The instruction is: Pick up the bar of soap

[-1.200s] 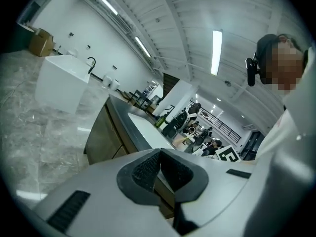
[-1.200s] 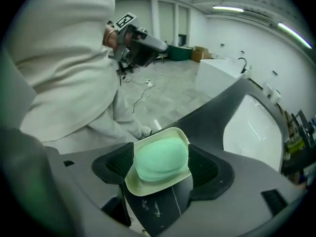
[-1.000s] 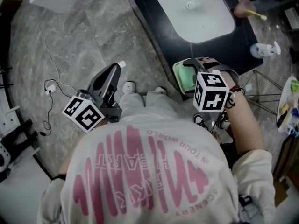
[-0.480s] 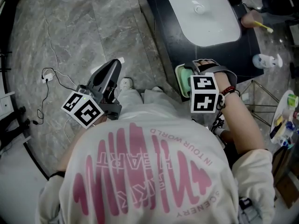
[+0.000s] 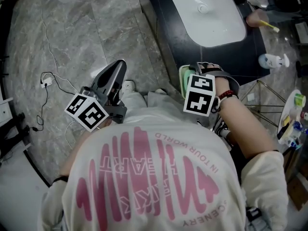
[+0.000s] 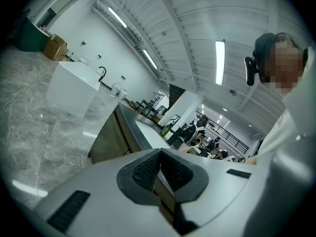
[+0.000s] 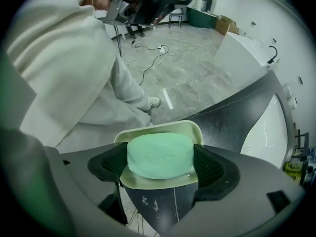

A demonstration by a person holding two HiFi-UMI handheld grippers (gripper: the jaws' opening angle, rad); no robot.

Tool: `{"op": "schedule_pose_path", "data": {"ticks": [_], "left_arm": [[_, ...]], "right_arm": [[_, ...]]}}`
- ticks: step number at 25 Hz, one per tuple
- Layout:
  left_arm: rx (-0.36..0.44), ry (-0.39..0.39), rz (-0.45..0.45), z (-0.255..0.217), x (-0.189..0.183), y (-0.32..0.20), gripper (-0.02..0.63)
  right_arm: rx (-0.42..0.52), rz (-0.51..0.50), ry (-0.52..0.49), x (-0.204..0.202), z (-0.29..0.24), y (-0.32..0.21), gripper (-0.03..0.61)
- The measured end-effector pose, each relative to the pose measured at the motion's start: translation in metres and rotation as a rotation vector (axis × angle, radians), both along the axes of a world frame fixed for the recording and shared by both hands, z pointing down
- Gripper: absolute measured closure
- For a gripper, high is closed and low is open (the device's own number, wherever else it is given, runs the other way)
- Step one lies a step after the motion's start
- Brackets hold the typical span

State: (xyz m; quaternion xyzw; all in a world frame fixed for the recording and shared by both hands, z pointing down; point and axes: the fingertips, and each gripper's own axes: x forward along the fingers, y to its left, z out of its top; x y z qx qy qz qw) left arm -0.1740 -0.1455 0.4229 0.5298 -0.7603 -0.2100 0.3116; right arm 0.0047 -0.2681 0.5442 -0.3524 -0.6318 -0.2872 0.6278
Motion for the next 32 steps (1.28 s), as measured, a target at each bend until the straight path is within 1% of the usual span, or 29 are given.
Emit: {"op": "schedule_pose_path", "data": {"ticks": [1,6,9,15,18,23,27,30,32], "left_arm": [[0.0,0.002,-0.003,0.001,-0.001,0.002,0.604],[-0.003,0.006,-0.015,0.006,-0.006,0.013,0.604],[0.0,0.004,-0.012,0.007,-0.007,0.017,0.604],[-0.005,-0.001,-0.018,0.008,-0.015,0.027,0.604],[-0.005,-0.001,-0.006,0.007,-0.013,0.024,0.604],[-0.001,-0.005,0.018,0.004,-0.008,0.016,0.604],[-0.001,-0.016,0.025,0.0,-0.01,0.014,0.604],[-0.003,-0.025,0.034,-0.003,-0.01,0.014,0.604],[-0.003,-0.031,0.043,-0.005,-0.01,0.012,0.604]], "right_arm": [[-0.012,0.015,-0.009,-0.001,0.0,0.001,0.173],[-0.072,0.03,-0.06,-0.002,0.001,0.002,0.172],[-0.084,0.088,-0.093,-0.003,0.001,-0.001,0.172],[-0.064,0.204,-0.134,-0.004,-0.004,-0.007,0.172],[-0.083,0.26,-0.154,-0.007,-0.01,-0.012,0.173],[-0.138,0.364,-0.189,-0.015,-0.024,-0.015,0.173],[-0.209,0.446,-0.226,-0.022,-0.035,-0.013,0.173],[-0.28,0.54,-0.272,-0.027,-0.045,-0.015,0.173],[-0.339,0.625,-0.301,-0.028,-0.052,-0.018,0.173]]}}
